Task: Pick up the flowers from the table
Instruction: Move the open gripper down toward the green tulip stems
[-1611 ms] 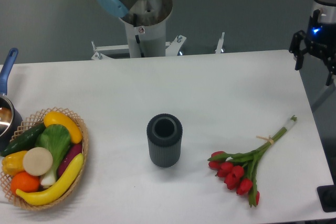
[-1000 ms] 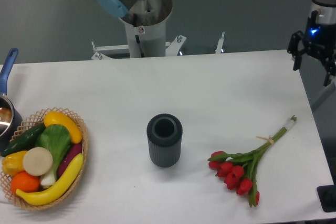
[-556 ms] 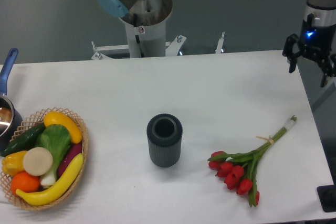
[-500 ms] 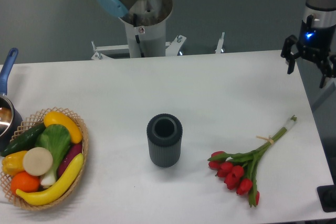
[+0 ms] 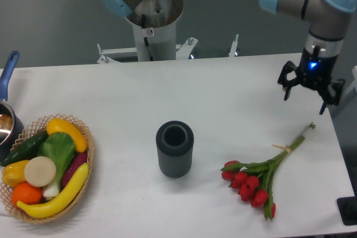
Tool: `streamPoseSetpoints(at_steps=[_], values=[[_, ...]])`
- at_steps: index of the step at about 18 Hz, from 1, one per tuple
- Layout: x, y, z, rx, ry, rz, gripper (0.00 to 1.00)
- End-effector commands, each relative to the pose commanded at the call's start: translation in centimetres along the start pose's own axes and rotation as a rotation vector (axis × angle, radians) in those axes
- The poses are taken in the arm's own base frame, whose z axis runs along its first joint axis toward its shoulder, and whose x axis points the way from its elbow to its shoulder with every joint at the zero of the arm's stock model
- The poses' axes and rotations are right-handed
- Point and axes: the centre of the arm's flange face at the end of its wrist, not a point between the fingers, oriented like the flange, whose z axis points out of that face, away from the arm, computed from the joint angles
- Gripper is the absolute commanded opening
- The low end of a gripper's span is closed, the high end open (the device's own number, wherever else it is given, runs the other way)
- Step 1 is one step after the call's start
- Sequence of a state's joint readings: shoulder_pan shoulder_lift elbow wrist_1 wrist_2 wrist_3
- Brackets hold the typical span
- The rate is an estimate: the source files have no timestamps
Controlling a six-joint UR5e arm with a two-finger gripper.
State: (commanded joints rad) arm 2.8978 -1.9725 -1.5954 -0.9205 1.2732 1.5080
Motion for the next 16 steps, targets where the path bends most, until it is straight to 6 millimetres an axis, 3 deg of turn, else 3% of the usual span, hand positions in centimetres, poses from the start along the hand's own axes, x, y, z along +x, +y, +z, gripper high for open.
streamPoseSetpoints(at_steps=[6, 16], values=[[-0.9, -2.7, 6.2, 0.004, 0.069, -0.007, 1.00], [-1.3, -2.8, 7.6, 0.004, 0.081, -0.027, 1.00]])
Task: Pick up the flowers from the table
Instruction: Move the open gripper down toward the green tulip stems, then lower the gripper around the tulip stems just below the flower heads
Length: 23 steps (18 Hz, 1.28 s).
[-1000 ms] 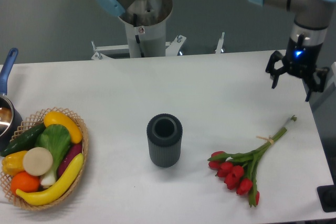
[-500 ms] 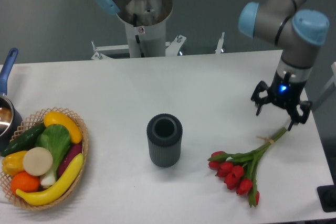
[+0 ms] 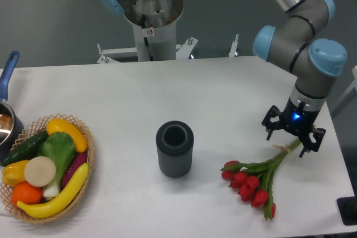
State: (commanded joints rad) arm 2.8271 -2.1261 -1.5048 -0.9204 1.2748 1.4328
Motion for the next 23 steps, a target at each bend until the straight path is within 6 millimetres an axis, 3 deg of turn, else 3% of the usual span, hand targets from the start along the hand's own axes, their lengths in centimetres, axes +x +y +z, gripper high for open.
streamPoseSetpoints(at_steps=[9, 14, 23], values=[[0.3, -0.5, 1.4, -0.011, 0.018, 0.022, 1.00], [1.1, -2.2, 2.7, -0.009, 0.036, 0.050, 1.00], [0.9, -1.2, 4.9, -0.015, 0.063, 0.039, 1.00]])
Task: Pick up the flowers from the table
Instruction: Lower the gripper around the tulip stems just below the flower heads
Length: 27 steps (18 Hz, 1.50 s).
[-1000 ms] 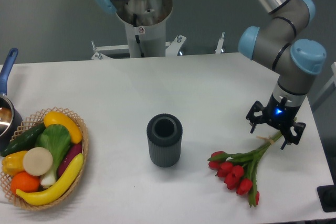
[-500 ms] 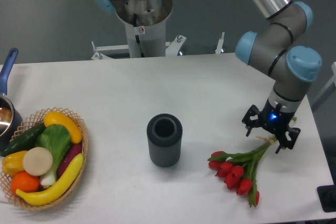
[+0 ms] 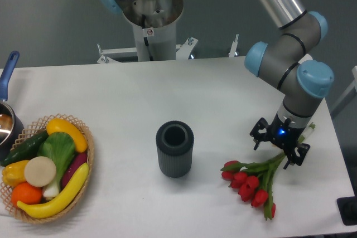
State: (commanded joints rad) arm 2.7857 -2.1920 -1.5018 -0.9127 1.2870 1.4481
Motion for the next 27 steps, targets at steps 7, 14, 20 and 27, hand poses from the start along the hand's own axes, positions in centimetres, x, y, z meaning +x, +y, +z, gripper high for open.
streamPoseSetpoints(at_steps=[7, 14, 20, 27], values=[[-0.8, 0.5, 1.7, -0.032, 0.010, 0.001, 1.00], [-0.6, 0.5, 2.9, -0.033, 0.027, 0.032, 1.00], [-0.2, -0.3, 4.1, -0.035, 0.043, 0.039, 0.92], [0.0, -0.7, 4.2, -0.035, 0.043, 0.043, 0.62]])
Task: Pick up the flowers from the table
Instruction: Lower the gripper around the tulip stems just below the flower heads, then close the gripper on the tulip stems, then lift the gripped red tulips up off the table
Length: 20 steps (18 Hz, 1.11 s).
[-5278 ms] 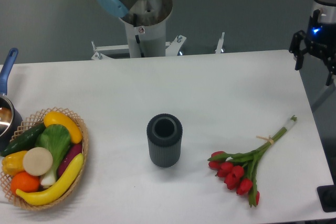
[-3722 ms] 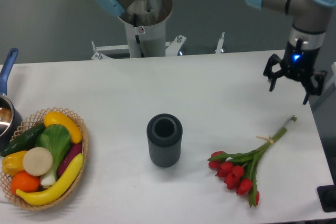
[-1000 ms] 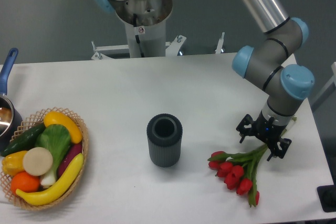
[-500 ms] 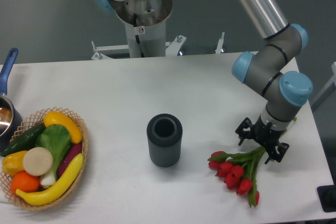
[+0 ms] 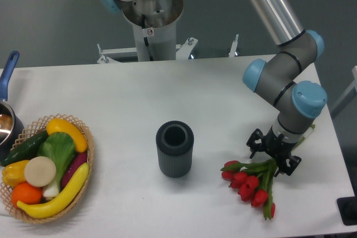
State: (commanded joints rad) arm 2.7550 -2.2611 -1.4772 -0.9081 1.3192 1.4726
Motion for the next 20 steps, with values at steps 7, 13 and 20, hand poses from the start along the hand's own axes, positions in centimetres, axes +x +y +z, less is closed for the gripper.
streamPoseSetpoints(at_steps=[7, 13, 20], values=[[0.0, 0.0, -0.4, 0.001, -0.008, 0.002, 0.41], [0.0, 0.3, -1.4, 0.001, -0.019, -0.005, 0.26], [0.0, 0.1, -5.9, 0.022, -0.077, -0.009, 0.26]])
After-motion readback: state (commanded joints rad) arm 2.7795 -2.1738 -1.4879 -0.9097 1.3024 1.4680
